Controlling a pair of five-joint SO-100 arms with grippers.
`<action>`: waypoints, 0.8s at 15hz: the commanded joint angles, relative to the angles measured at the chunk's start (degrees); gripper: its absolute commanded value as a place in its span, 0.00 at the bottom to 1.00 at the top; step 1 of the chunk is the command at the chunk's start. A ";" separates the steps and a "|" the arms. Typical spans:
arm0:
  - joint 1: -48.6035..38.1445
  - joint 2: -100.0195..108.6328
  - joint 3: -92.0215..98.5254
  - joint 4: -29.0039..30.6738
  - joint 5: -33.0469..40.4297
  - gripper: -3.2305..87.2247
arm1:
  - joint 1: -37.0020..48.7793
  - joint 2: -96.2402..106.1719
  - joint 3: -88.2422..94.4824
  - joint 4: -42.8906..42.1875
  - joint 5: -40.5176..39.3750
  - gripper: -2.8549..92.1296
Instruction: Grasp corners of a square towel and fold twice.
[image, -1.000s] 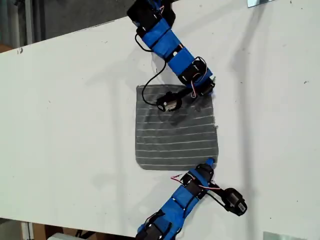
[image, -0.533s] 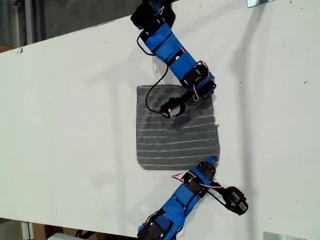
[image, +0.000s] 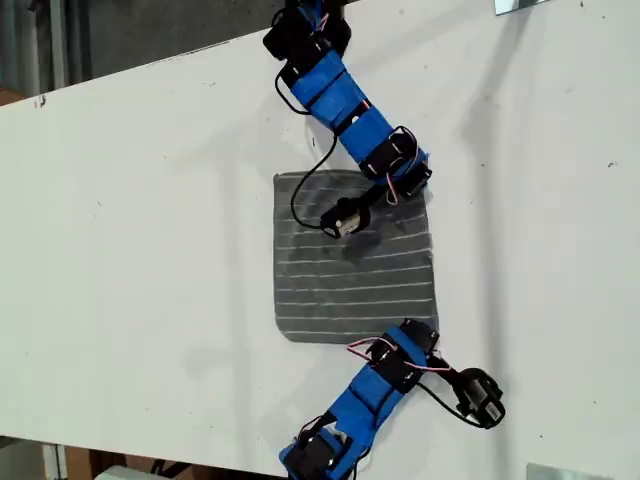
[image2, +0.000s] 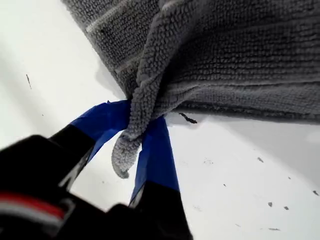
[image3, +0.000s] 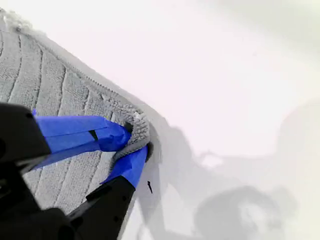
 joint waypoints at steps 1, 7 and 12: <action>0.70 3.87 -4.13 3.43 1.32 0.04 | 1.32 4.48 -1.14 3.25 -0.79 0.03; -2.37 13.01 -4.57 7.73 10.46 0.04 | 4.92 17.93 -3.16 14.50 -2.81 0.03; -5.71 29.09 0.35 10.20 18.72 0.04 | 9.67 26.02 -1.23 15.91 -6.59 0.03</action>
